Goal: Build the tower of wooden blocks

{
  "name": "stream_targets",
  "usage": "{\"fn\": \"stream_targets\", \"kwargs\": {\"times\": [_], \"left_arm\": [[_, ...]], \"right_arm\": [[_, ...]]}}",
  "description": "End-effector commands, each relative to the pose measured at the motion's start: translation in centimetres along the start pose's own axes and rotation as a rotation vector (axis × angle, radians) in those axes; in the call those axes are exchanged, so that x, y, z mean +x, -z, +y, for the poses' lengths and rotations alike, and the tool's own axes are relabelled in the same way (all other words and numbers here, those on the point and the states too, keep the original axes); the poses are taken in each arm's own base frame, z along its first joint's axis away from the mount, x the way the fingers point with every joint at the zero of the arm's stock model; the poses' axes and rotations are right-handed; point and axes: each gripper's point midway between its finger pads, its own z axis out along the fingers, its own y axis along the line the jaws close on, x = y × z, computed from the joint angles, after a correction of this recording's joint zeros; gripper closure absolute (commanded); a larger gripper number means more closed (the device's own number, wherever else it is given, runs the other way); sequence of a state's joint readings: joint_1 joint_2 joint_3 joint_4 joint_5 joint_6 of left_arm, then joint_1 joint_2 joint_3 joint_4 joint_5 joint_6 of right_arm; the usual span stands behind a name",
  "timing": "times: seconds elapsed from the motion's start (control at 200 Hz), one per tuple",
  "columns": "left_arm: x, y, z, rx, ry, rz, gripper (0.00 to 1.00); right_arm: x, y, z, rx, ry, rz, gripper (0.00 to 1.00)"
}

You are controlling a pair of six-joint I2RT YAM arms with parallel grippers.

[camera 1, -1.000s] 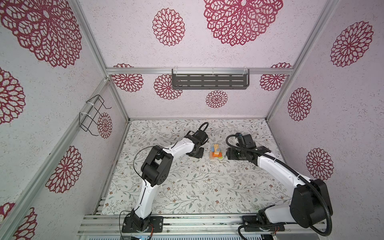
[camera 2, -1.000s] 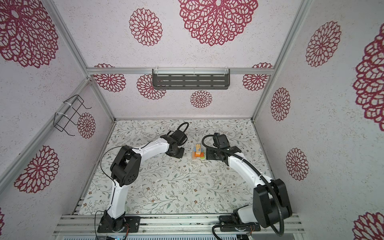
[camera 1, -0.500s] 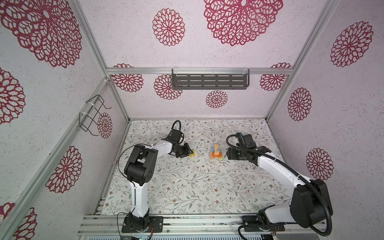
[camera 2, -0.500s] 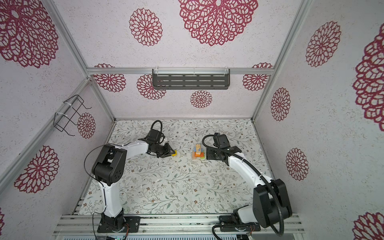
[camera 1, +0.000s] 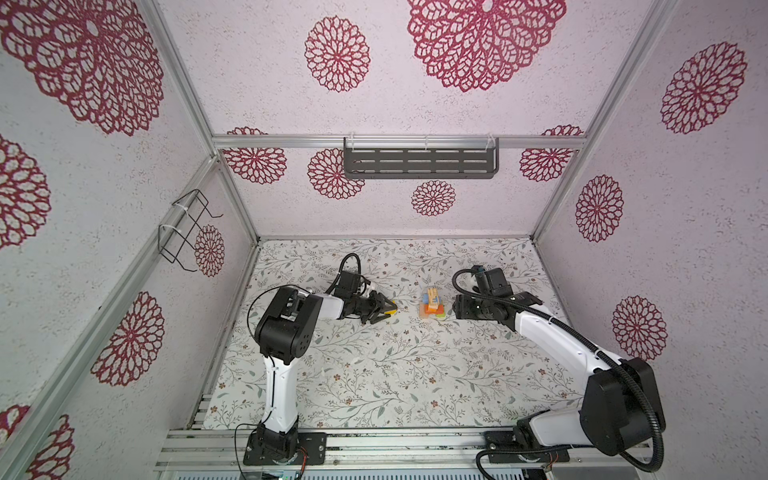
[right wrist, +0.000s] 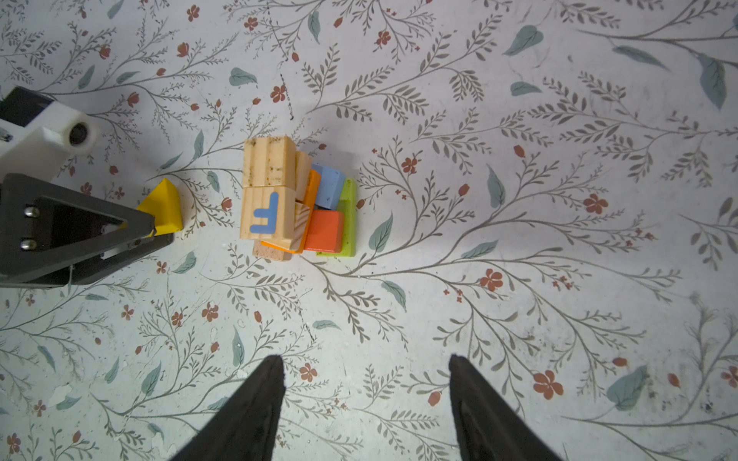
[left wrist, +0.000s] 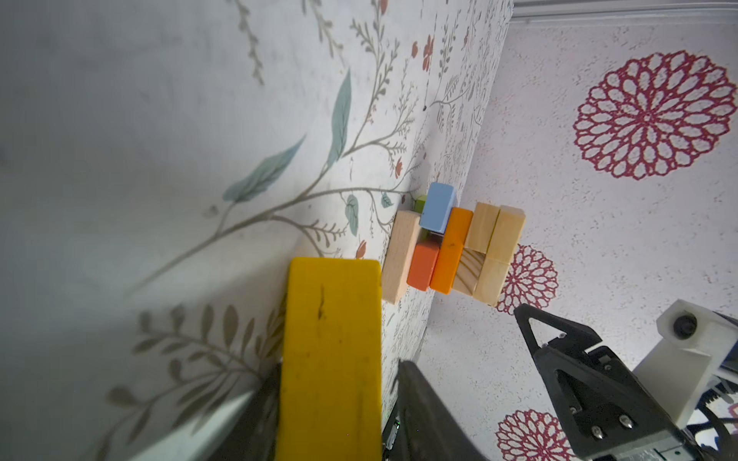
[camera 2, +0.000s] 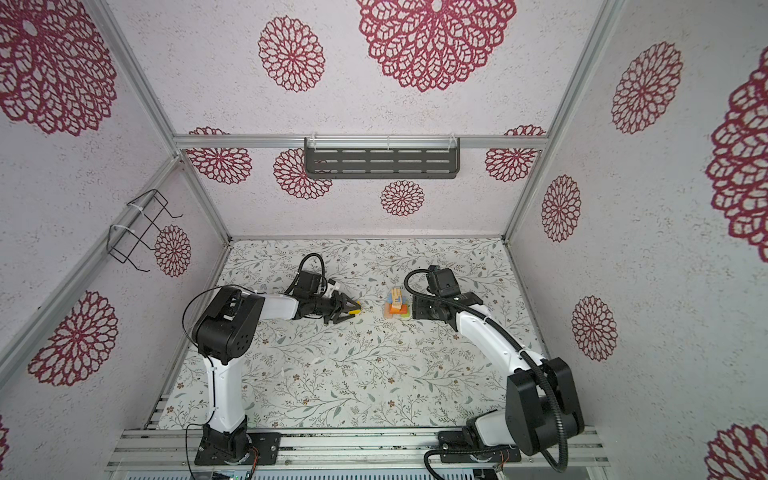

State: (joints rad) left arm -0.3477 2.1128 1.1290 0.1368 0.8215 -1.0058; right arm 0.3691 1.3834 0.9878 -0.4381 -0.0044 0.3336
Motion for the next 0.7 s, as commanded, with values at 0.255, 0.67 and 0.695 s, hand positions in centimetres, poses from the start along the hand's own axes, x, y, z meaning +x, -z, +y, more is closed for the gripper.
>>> {"fn": "stream_targets", "kwargs": {"times": [0.255,0.67,0.695], "left_arm": [[0.6,1.6,4.3,-0.215,0.044,-0.026,0.46],[-0.4,9.7,4.4,-0.614,-0.131,-0.245,0.3],[-0.5,10.3,4.0,-0.656,-0.168,-0.259,0.3]], "right_arm": [[-1.5,1.1,0.3,-0.018,-0.005,-0.047,0.31],[-1.4,1.2,0.3,-0.024,-0.004,-0.052,0.31],[-1.4,1.2,0.3,-0.025,-0.004,-0.052,0.31]]}}
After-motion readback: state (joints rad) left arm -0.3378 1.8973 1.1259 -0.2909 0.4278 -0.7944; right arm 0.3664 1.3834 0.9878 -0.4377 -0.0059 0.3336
